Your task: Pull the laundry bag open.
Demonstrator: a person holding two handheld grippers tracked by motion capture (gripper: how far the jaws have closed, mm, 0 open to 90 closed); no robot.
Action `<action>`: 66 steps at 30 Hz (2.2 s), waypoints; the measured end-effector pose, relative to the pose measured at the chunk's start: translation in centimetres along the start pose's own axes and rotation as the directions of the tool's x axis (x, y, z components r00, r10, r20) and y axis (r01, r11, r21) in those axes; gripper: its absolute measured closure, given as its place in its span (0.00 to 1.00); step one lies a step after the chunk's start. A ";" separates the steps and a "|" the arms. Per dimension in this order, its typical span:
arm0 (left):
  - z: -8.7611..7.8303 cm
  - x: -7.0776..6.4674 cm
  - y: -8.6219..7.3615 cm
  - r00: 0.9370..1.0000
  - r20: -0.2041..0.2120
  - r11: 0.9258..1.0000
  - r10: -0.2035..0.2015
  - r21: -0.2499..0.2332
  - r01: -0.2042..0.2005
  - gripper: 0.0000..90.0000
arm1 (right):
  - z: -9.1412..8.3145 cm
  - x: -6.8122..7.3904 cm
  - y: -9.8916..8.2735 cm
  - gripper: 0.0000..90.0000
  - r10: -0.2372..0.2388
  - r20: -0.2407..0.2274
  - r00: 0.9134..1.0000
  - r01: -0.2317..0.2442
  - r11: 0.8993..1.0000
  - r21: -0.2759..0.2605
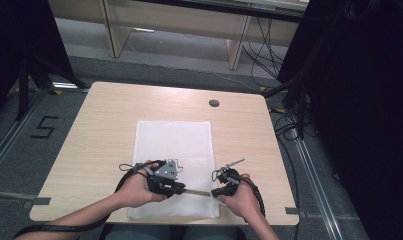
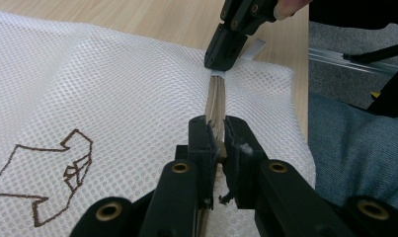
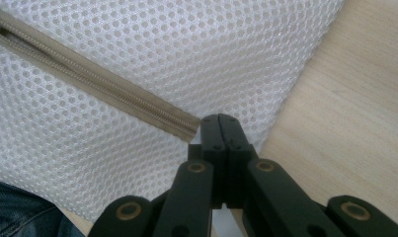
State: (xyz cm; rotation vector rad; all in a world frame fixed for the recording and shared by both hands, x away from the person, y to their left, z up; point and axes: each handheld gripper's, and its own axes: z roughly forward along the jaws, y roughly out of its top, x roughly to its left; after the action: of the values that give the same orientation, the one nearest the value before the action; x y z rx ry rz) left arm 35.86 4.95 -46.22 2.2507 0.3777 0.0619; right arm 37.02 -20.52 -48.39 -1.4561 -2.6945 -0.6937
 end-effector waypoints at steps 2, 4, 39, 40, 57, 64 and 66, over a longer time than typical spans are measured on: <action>0.0 0.1 0.0 1.000 0.001 1.000 0.017 -0.001 -0.017 0.91 | 0.0 0.0 0.0 1.00 0.000 0.001 1.000 0.000 1.000 0.000; 0.0 0.1 0.0 1.000 -0.001 1.000 0.020 0.002 -0.020 0.91 | -0.1 0.1 0.0 1.00 0.011 0.000 1.000 -0.011 1.000 0.007; -1.0 0.2 -0.9 1.000 0.000 1.000 -0.012 -0.007 0.012 0.91 | 0.0 0.1 0.0 1.00 0.010 0.000 1.000 -0.010 1.000 0.009; -1.0 0.2 -0.9 1.000 0.002 1.000 -0.011 -0.009 0.011 0.91 | 0.0 0.1 0.0 1.00 0.008 0.000 1.000 -0.008 1.000 0.008; -2.2 0.5 -1.7 0.999 -0.007 0.999 -0.037 -0.026 0.037 0.91 | 0.0 -0.1 0.0 1.00 0.002 -0.002 1.000 -0.002 1.000 0.003; -2.6 0.7 -1.9 0.999 -0.006 0.999 -0.045 -0.028 0.045 0.91 | 0.0 -0.1 0.0 1.00 0.002 -0.002 1.000 -0.002 1.000 0.004; -2.6 0.7 -2.0 0.999 -0.007 0.999 -0.044 -0.027 0.044 0.91 | 0.0 -0.1 0.0 1.00 0.003 -0.002 1.000 -0.003 1.000 0.004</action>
State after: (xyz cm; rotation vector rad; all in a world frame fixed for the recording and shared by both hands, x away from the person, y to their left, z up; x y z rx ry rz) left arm 35.54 8.34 -46.09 2.2155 0.4278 0.0522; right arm 37.09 -20.56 -48.41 -1.4569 -2.6900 -0.6889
